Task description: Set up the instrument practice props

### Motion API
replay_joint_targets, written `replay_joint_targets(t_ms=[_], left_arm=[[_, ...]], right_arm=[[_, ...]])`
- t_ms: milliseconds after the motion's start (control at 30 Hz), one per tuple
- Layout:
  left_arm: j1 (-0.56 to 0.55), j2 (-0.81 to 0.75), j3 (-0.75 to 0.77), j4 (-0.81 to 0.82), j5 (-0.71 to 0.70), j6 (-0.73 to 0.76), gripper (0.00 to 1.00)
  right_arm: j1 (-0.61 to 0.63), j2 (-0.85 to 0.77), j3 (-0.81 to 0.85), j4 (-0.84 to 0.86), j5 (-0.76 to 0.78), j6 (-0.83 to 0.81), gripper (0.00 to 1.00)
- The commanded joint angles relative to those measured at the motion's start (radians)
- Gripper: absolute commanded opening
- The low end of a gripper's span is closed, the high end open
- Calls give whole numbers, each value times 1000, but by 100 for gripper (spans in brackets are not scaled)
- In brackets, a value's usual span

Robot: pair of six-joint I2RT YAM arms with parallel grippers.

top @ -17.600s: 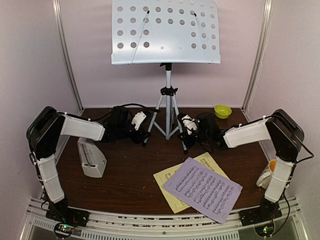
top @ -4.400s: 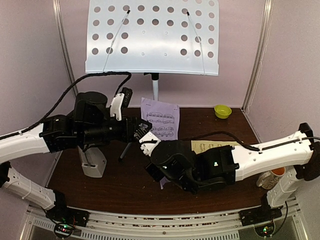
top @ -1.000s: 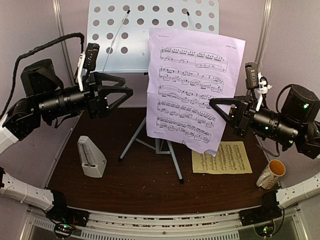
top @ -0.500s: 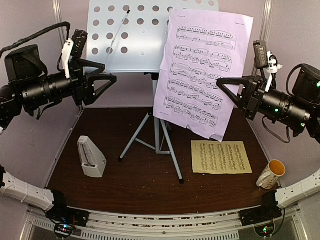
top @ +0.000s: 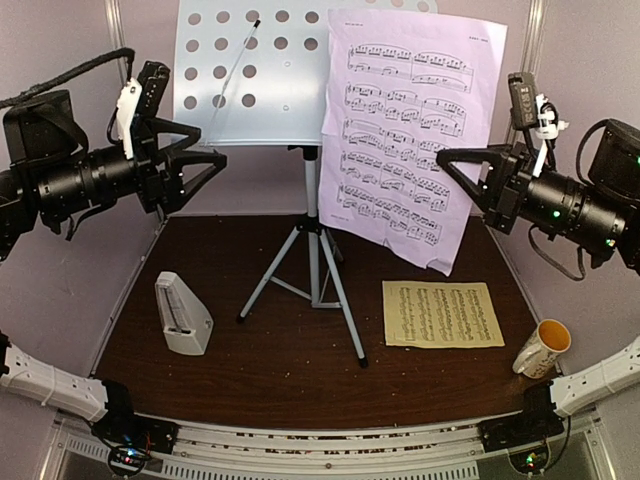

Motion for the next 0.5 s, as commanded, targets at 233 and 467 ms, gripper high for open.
replay_joint_targets(t_ms=[233, 467], left_arm=[[5, -12, 30, 1, 29, 43, 83], [5, -24, 38, -6, 11, 54, 84]], right_arm=[[-3, 22, 71, -6, 13, -27, 0], [-3, 43, 93, 1, 28, -38, 0]])
